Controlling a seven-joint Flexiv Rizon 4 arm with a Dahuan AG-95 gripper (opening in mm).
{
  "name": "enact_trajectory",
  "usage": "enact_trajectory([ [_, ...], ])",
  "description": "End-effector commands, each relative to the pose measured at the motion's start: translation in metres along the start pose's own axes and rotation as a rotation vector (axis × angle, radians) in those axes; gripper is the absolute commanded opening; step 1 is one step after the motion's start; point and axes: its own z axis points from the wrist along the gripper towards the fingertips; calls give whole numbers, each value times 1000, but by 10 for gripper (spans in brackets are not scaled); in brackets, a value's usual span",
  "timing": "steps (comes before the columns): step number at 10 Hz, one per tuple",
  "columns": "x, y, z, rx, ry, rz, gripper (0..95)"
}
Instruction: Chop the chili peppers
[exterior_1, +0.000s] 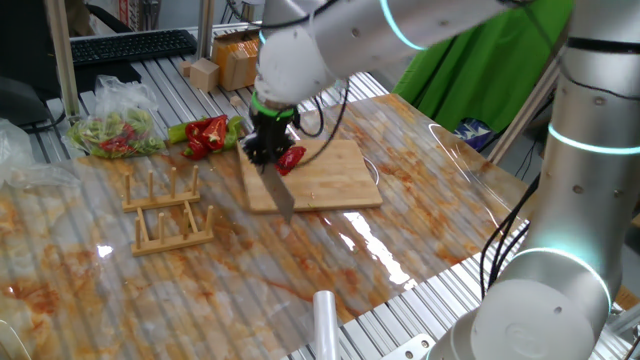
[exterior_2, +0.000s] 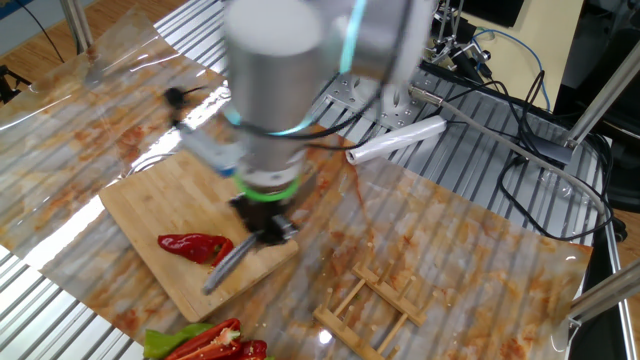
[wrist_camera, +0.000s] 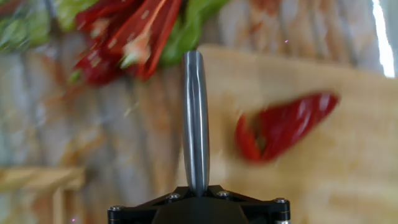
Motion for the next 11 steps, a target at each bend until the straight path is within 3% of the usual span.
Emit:
enact_trajectory([
  [1, 8, 10, -3, 2, 3, 20, 0],
  [3, 9, 8, -6, -16, -19, -7, 0],
  [6, 3, 5, -13, -22, -21, -23, 0],
  [9, -4, -9, -23, -6, -28, -34, 0],
  [11, -4, -27, -32, -9, -13, -3, 0],
])
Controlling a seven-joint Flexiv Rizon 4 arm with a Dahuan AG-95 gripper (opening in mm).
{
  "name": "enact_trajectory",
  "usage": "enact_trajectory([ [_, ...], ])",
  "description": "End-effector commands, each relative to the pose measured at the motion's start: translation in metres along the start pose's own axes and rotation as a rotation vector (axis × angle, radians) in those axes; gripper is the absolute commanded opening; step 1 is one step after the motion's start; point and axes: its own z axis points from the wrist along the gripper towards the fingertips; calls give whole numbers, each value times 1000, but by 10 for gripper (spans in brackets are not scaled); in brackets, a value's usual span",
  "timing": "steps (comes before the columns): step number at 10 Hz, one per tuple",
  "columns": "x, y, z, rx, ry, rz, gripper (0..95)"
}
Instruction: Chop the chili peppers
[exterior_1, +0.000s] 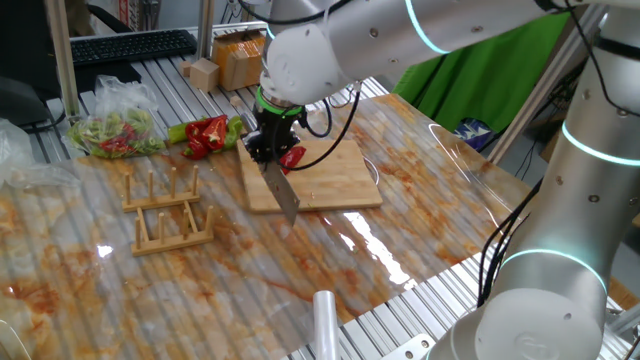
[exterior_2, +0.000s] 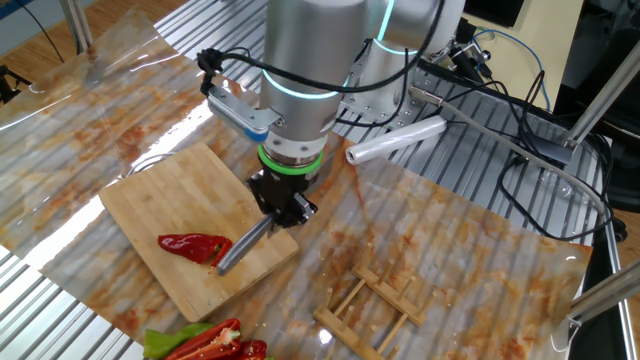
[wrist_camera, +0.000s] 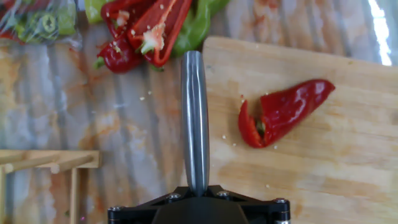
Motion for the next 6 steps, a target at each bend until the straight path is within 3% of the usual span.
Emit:
enact_trajectory([
  [1, 3, -17, -10, -12, 31, 43, 0],
  [3, 6, -24, -16, -8, 52, 67, 0],
  [6, 8, -24, -20, 0, 62, 19, 0],
])
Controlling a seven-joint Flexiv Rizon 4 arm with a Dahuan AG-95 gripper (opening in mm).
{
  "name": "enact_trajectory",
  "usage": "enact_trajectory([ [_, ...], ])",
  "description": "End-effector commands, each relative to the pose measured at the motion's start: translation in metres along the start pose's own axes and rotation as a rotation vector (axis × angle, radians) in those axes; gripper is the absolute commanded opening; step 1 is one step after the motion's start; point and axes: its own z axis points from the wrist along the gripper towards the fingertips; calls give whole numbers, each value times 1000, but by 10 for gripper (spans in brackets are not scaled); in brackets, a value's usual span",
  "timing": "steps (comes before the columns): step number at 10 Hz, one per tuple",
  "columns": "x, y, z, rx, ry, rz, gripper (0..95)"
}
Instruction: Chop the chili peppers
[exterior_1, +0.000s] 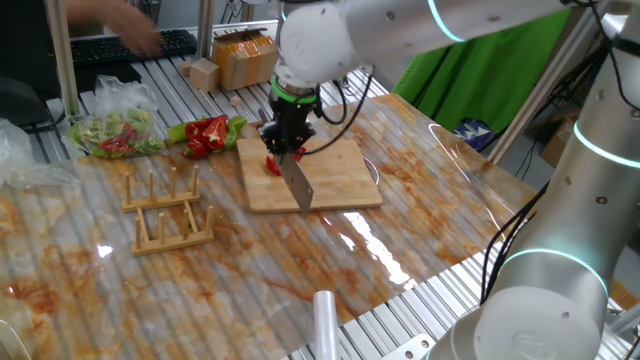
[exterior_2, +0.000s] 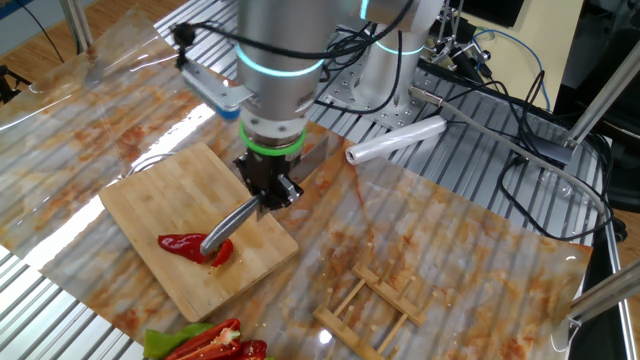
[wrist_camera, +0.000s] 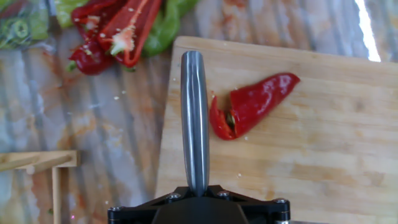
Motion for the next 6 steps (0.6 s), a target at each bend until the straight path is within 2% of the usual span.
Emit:
enact_trajectory([
  [1, 3, -2, -2, 20, -10, -53, 0],
  [2, 4, -1, -1, 22, -3, -60, 0],
  [3, 5, -1, -2, 37, -38, -83, 0],
  [6, 6, -2, -3, 17, -70, -102, 0],
])
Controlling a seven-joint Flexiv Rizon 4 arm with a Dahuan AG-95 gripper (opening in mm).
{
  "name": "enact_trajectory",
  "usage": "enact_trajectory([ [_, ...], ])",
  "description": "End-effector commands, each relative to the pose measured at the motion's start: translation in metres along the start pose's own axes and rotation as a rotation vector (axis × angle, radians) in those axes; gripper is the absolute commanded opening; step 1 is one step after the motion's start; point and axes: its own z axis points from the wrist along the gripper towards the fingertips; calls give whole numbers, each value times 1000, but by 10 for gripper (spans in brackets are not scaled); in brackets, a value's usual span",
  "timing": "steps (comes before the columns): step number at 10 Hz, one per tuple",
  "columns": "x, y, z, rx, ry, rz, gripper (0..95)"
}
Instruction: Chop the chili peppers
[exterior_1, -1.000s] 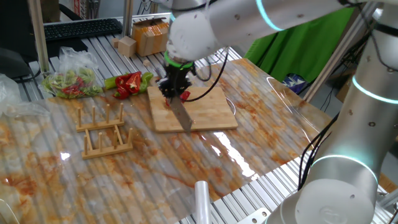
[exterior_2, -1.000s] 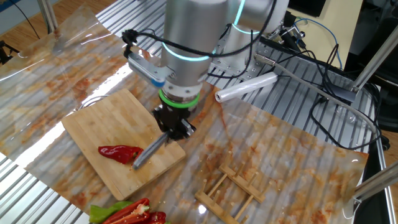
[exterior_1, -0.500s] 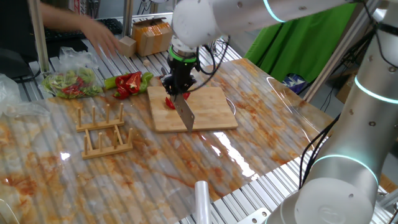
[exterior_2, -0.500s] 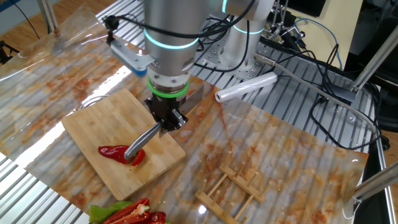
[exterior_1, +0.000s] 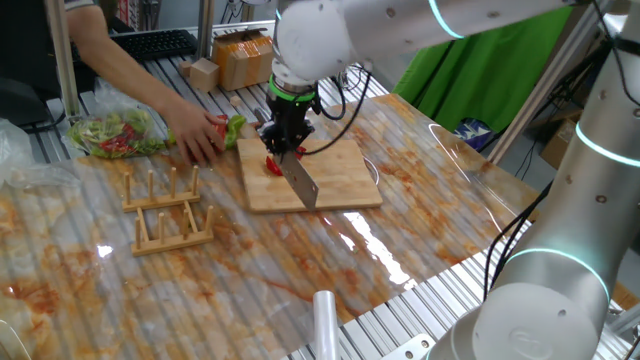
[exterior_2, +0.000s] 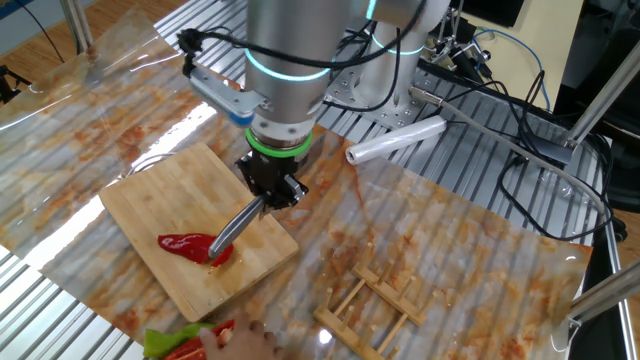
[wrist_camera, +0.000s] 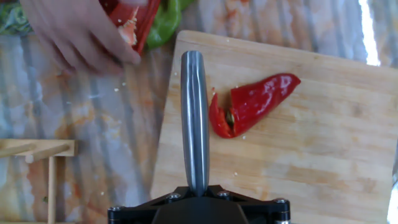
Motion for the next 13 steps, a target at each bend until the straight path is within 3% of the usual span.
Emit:
enact_trajectory([
  [1, 5, -4, -5, -31, -35, -23, 0],
  [3, 12, -10, -13, -57, -38, -42, 0],
  [6, 20, -12, -20, -73, -38, -65, 0],
  [10, 25, -12, -23, -62, -65, -135, 0],
  [13, 37, -12, -31, -68, -61, -141, 0],
])
